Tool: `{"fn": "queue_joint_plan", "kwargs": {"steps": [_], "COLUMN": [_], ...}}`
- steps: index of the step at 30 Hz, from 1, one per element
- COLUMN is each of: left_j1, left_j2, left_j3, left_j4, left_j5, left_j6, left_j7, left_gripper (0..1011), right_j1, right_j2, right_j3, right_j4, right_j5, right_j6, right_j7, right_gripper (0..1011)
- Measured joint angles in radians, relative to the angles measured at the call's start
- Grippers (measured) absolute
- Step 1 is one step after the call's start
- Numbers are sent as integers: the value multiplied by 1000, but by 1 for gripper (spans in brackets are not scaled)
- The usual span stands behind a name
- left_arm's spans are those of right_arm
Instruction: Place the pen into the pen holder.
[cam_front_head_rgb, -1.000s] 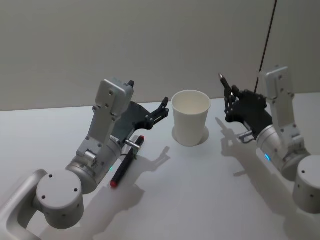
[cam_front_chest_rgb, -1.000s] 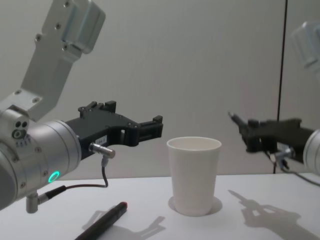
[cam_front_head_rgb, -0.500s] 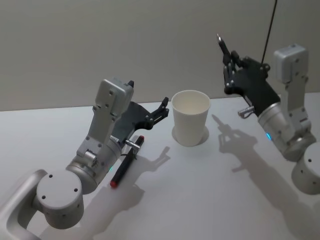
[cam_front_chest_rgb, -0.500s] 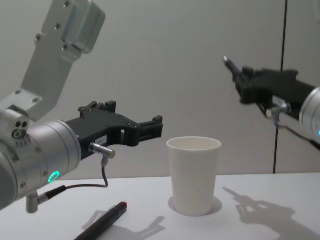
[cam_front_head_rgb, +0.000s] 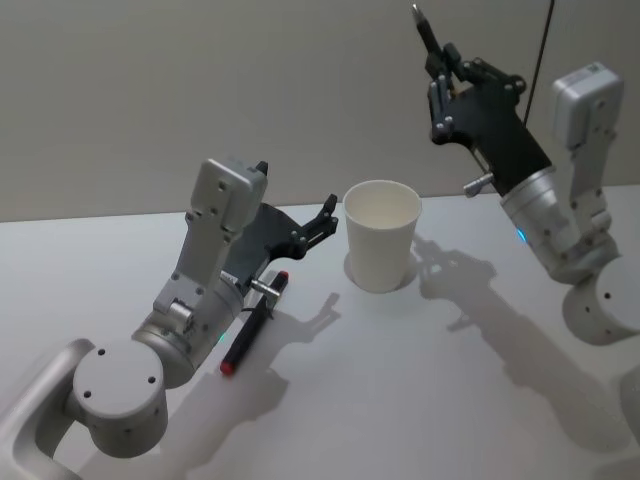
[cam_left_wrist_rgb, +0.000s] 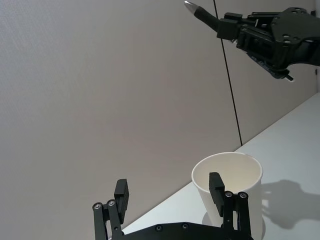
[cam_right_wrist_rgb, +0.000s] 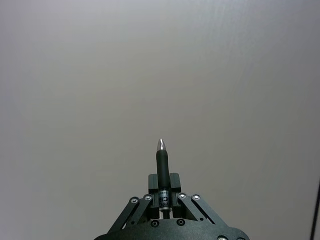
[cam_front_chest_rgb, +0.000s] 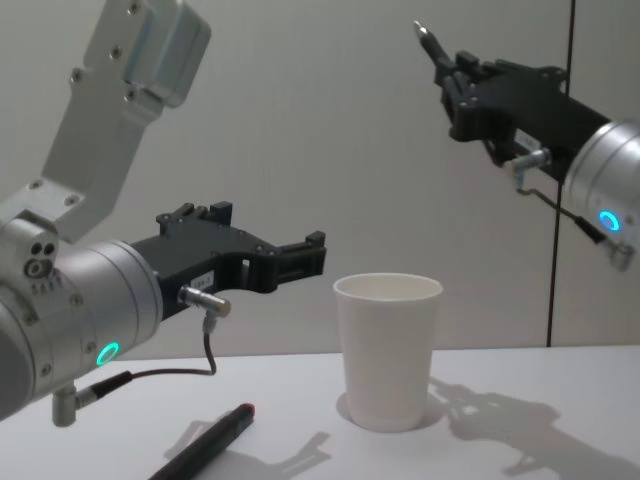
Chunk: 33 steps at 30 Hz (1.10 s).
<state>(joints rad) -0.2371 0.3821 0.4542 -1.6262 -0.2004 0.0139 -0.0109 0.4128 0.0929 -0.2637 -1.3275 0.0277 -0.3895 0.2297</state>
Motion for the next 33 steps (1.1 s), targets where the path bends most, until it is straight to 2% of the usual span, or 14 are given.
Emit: {"fn": "queue_joint_plan", "kwargs": {"steps": [4, 11, 33], "left_j1": [0, 0, 0], "left_j2": [0, 0, 0], "left_j3": [0, 0, 0], "left_j4": [0, 0, 0], "left_j5": [0, 0, 0], "left_j6": [0, 0, 0], "left_j7": [0, 0, 0], "left_gripper": [1001, 1001, 1001], "right_j1": [30, 66, 143], "right_j2": [-14, -34, -87], "right_j3": [-6, -16, -53], "right_j4": [57, 140, 363], "right_j5": [-7, -22, -39], "right_j6": [-50, -105, -213], "right_j7": [20, 39, 62], "right_gripper": [117, 117, 117]}}
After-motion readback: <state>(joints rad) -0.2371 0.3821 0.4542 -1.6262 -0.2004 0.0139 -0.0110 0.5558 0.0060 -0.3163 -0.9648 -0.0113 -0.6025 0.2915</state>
